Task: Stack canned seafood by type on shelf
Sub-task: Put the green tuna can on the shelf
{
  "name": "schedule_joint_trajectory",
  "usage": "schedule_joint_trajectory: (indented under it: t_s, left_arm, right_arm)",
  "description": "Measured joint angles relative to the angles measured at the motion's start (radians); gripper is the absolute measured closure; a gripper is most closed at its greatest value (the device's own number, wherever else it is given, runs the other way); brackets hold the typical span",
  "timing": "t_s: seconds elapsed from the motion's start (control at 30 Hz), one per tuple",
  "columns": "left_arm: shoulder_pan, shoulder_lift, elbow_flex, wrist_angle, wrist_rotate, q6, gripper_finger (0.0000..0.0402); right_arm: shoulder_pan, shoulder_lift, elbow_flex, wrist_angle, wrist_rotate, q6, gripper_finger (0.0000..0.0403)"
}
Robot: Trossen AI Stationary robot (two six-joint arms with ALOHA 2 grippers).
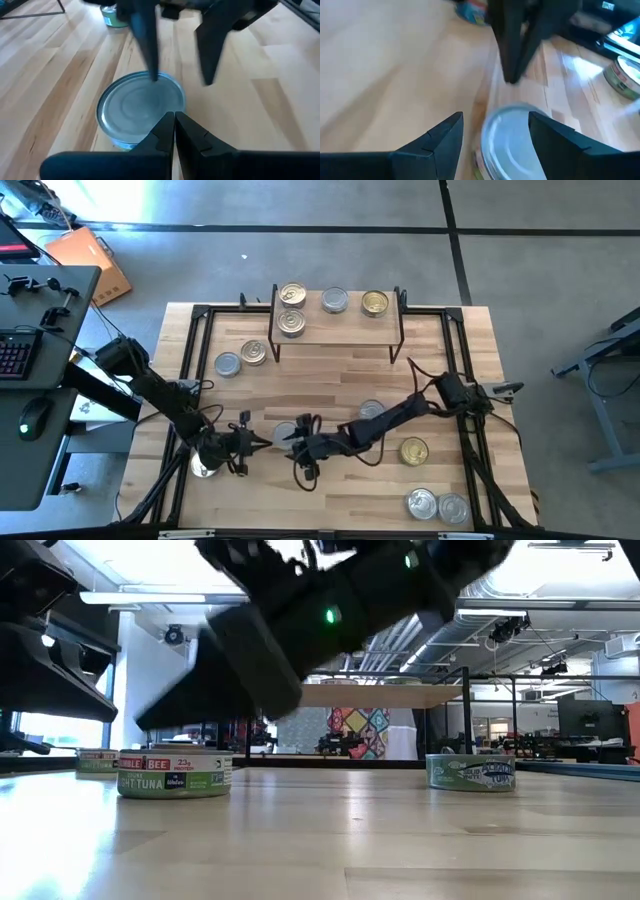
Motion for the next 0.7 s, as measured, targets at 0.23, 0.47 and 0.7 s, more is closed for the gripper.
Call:
schedule_joint_trajectory:
  t_s: [0.23, 0.47, 0.7]
  left_arm:
    - [0.003, 0.0, 0.022, 0.009, 0.01, 0.026, 0.0394]
    - [0.003, 0.0, 0.024, 0.008, 0.017, 0.036, 0.0394]
    - [-0.056, 0.0, 0.034, 0.071, 0.047, 0.224, 0.0394]
  right_arm:
    - [-0.01, 0.033, -0.011, 0.015, -0.011, 0.006, 0.0187]
    - [-0.009, 0.039, -0.011, -0.025, 0.035, 0.099, 0.0213]
    - [-0.011, 0.034, -0.008, -0.087, 0.032, 0.187, 0.0311]
